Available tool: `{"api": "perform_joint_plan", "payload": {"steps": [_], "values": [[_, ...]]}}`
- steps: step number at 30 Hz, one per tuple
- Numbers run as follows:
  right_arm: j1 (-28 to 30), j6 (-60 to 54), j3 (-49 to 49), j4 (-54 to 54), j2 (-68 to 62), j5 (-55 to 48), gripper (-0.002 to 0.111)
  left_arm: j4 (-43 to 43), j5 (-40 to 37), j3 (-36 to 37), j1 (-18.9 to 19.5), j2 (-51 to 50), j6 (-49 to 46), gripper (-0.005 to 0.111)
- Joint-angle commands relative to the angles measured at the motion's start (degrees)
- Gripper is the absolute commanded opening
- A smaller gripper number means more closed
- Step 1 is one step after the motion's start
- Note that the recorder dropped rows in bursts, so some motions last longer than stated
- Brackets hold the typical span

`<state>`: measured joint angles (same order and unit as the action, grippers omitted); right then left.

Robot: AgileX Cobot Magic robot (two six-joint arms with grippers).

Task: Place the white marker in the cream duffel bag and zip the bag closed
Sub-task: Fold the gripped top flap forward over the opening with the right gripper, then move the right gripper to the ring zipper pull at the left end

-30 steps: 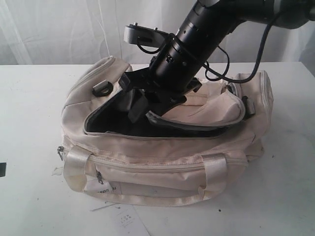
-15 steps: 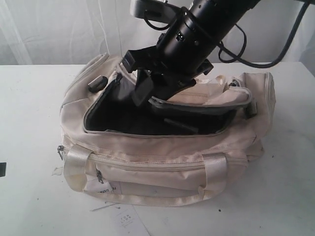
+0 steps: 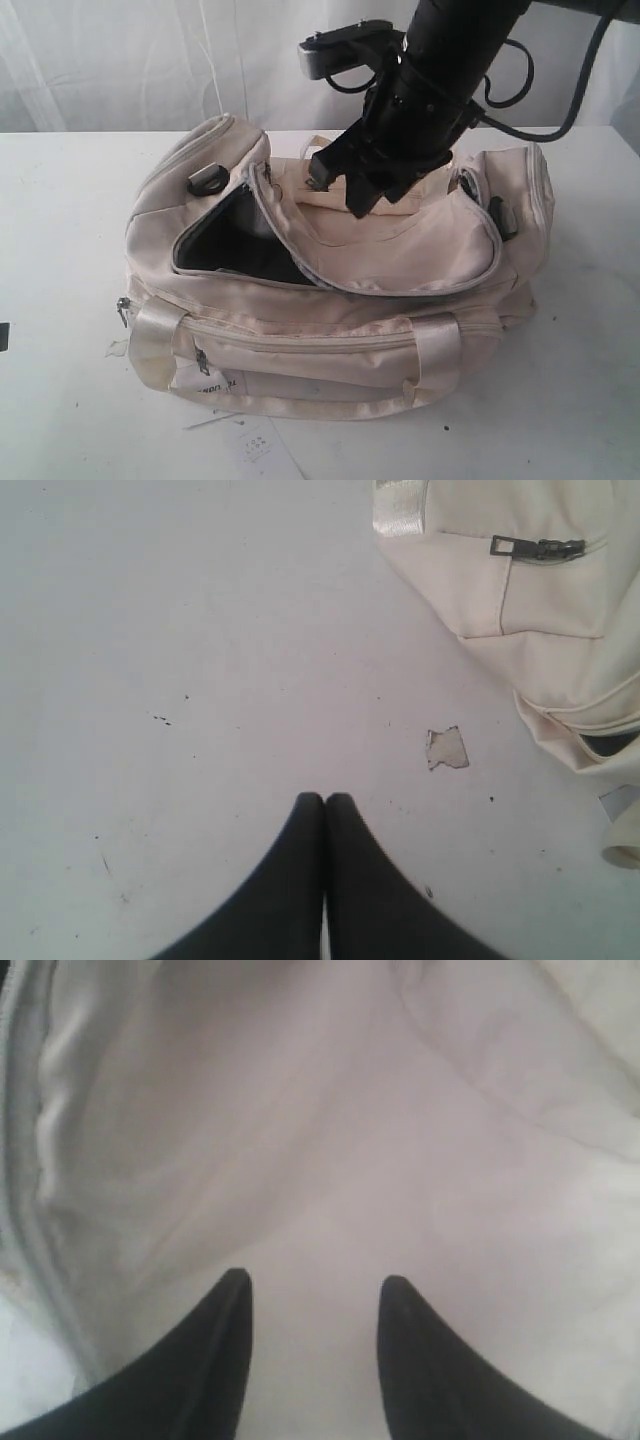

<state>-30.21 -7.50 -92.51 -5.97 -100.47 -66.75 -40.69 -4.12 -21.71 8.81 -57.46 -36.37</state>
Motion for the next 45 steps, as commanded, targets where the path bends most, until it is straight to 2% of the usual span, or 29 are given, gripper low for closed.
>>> {"api": "perform_joint_plan", "payload": {"steps": [1, 3, 5, 9, 12, 17, 21, 24, 27, 30, 34, 38, 45], "values": [[0.12, 11.68, 0.13, 5.08, -0.64, 14.09, 0.016, -0.34, -0.49, 0.34, -0.3, 0.0, 0.63, 0.0], [0.12, 14.37, 0.13, 3.1, -1.89, 18.85, 0.0, -0.34, -0.49, 0.34, -0.3, 0.0, 0.63, 0.0], [0.12, 11.81, 0.13, -3.5, -3.62, 21.83, 0.0, -0.57, -0.49, 0.34, -0.3, 0.0, 0.6, 0.0], [0.02, -0.68, 0.13, -19.35, -7.03, 24.6, 0.0, -0.82, -1.41, 0.34, -0.3, 0.0, 0.6, 0.0], [0.02, -8.48, 0.13, -29.89, -7.92, 17.43, 0.0, -0.82, -2.07, 0.34, -0.3, 0.0, 1.33, 0.0], [-0.05, -8.79, 0.13, -30.86, -8.34, 1.14, 0.0, -1.91, -1.97, 0.34, -0.3, 0.0, 2.21, 0.0], [-0.05, -15.13, 0.13, -34.11, -8.34, -3.21, 0.0, -3.35, -1.49, 0.34, -0.3, 0.0, 2.21, 0.0], [-0.05, -16.34, 0.13, -32.95, -8.34, -3.21, 0.0, -3.35, -1.49, 0.34, -0.3, 0.0, 2.21, 0.0], [-0.05, -13.9, 0.13, -25.56, -8.34, -1.64, 0.0, -3.36, -1.58, 0.34, -0.3, 0.0, 2.21, 0.0], [-0.05, -4.45, 0.13, -14.47, -8.34, 5.11, 0.0, -3.36, -1.58, 0.34, -0.3, 0.0, 2.21, 0.0], [0.52, 7.83, 0.13, 0.77, -8.34, 8.34, 0.0, -3.36, -3.89, 0.18, -0.3, 0.11, 2.21, 0.0], [5.17, 4.8, 0.13, -3.51, -8.34, 9.28, 0.0, -3.48, -11.4, -1.79, -0.3, 0.11, 2.05, 0.0], [21.25, -20.68, 0.13, -35.64, -9.72, 6.66, 0.0, -3.36, -26.05, -7.8, -0.3, 0.11, 1.91, 0.0]]}}
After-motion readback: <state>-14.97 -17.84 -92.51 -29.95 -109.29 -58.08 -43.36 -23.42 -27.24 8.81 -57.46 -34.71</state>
